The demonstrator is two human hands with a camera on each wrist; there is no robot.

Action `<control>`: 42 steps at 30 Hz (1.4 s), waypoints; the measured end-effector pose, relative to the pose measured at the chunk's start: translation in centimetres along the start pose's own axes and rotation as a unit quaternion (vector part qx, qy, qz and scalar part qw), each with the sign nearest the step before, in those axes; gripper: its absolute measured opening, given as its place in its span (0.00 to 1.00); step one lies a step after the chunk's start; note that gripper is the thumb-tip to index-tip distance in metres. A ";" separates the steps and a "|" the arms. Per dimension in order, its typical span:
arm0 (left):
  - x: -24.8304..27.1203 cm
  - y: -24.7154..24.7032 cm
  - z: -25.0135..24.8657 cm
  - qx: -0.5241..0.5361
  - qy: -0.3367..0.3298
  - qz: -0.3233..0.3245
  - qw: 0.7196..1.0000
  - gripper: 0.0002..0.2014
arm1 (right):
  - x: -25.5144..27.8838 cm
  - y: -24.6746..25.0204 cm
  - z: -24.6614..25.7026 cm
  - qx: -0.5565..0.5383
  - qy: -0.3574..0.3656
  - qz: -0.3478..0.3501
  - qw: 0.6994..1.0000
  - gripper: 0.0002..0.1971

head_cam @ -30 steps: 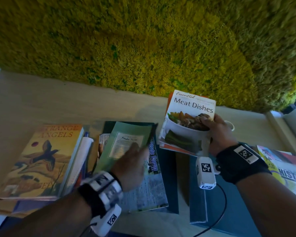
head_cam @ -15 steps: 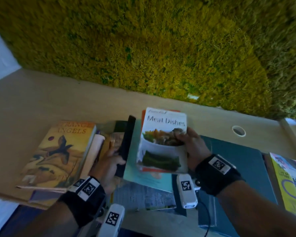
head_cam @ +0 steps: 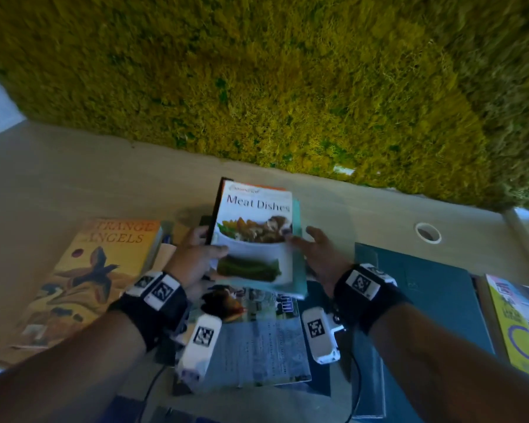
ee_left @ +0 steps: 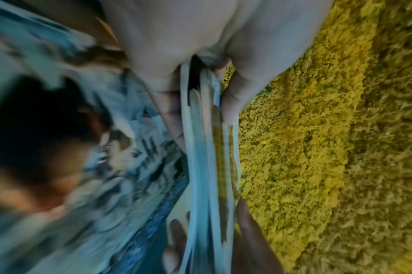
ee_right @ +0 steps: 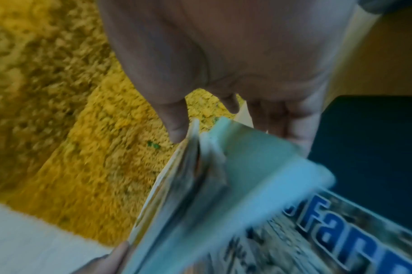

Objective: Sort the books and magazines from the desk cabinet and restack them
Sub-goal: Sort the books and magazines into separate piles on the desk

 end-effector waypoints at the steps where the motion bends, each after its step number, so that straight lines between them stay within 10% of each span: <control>1: -0.9 -0.3 -1.3 -0.001 -0.004 0.004 1.000 0.18 | -0.4 -0.1 -0.1 -0.045 -0.023 0.018 0.999 0.22; 11: -10.7 -2.9 -7.3 -0.059 0.027 -0.039 0.997 0.24 | -9.2 1.6 4.5 0.037 0.010 -0.010 0.999 0.04; 19: -14.1 -2.1 -8.9 -0.123 0.003 -0.078 0.989 0.36 | -11.9 1.3 3.9 0.025 0.030 -0.033 0.999 0.27; 22: -10.9 -1.8 -8.8 -0.208 -0.055 -0.081 0.973 0.18 | -10.8 1.8 2.9 0.099 0.047 -0.025 0.994 0.31; 24: -8.1 -2.5 -7.2 -0.308 -0.099 -0.040 0.945 0.09 | -9.3 1.7 1.3 0.164 0.026 0.008 0.986 0.30; 30: -5.3 -0.4 1.2 -0.635 -0.044 -0.018 0.771 0.51 | -3.3 -0.7 -1.9 0.421 0.022 0.087 0.903 0.23; 34: -4.2 0.5 1.4 -0.692 -0.046 -0.055 0.718 0.45 | -0.5 -1.9 -2.3 0.450 0.019 0.097 0.887 0.19; 42: -2.4 1.6 -0.1 -0.483 -0.100 -0.005 0.870 0.09 | 5.2 -1.6 -3.9 0.375 -0.029 0.058 0.925 0.17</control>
Point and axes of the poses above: each hand's wrist, its own x-axis away from the middle knuckle, its own y-axis out of the back of the hand, z = x × y, the point moved 9 cm from there along -x, towards the middle knuckle, and after that the axes turned 8 degrees about y, right-handed, at the moved point
